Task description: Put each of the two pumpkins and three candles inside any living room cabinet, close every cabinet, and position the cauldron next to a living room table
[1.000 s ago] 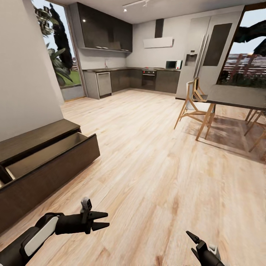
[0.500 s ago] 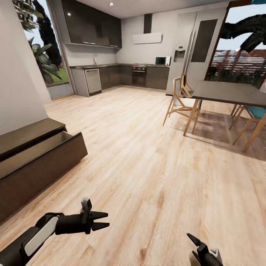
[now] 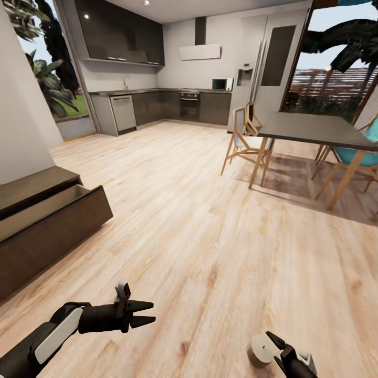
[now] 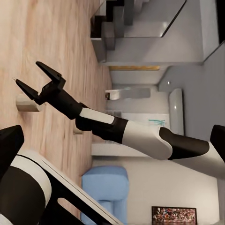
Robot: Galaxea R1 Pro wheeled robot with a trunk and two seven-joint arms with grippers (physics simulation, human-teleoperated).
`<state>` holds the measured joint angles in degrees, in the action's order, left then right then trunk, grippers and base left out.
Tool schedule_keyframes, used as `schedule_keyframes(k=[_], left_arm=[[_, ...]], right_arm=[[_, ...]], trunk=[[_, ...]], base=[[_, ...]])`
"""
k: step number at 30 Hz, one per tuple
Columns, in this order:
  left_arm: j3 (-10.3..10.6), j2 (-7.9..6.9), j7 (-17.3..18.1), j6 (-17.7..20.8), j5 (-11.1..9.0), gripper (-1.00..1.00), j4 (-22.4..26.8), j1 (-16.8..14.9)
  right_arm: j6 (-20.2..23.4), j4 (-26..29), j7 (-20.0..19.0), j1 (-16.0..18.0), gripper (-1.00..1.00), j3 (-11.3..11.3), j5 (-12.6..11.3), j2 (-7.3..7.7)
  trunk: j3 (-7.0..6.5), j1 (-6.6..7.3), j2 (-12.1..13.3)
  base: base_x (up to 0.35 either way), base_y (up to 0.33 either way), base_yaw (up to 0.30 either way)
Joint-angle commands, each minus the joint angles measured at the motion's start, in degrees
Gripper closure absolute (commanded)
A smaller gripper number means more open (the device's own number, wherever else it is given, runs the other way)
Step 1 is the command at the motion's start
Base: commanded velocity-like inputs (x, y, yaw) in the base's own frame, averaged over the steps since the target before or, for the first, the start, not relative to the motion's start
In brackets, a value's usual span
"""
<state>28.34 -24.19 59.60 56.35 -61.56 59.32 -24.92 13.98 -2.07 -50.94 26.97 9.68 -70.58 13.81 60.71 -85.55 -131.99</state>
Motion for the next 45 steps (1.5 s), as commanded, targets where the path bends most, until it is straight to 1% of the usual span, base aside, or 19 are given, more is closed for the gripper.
schedule_keyframes(k=[1,8,31,42,45], left_arm=[[0.14,-0.06,0.08,0.25,-0.23,-1.00,0.01,-0.04],[0.14,-0.06,0.08,0.25,-0.27,-1.00,0.01,-0.04],[0.14,-0.06,0.08,0.25,-0.24,-1.00,0.01,-0.04],[0.14,-0.06,0.08,0.25,-0.23,-1.00,0.01,-0.04],[0.14,-0.06,0.08,0.25,-0.23,-1.00,0.01,-0.04]], right_arm=[[0.25,-0.21,-0.31,0.10,-1.00,0.42,-0.61,-0.01],[-0.59,-0.22,-0.31,0.10,-1.00,0.42,-0.61,-0.01],[-0.71,-0.22,-0.27,0.10,-1.00,0.42,-0.61,-0.01],[-0.74,-0.23,-0.22,0.10,-1.00,0.42,-0.61,-0.01],[-0.76,-0.22,-0.22,0.10,-1.00,0.42,-0.61,-0.01]], trunk=[[0.05,0.02,-0.02],[0.05,0.02,-0.02],[0.05,0.02,-0.02],[0.07,0.02,-0.02],[0.13,0.02,-0.02]], base=[[-0.144,-0.145,-0.234],[-0.098,-0.104,-0.266],[-0.002,-0.009,-0.279],[0.000,-0.249,-0.279],[0.000,-0.090,-0.279]])
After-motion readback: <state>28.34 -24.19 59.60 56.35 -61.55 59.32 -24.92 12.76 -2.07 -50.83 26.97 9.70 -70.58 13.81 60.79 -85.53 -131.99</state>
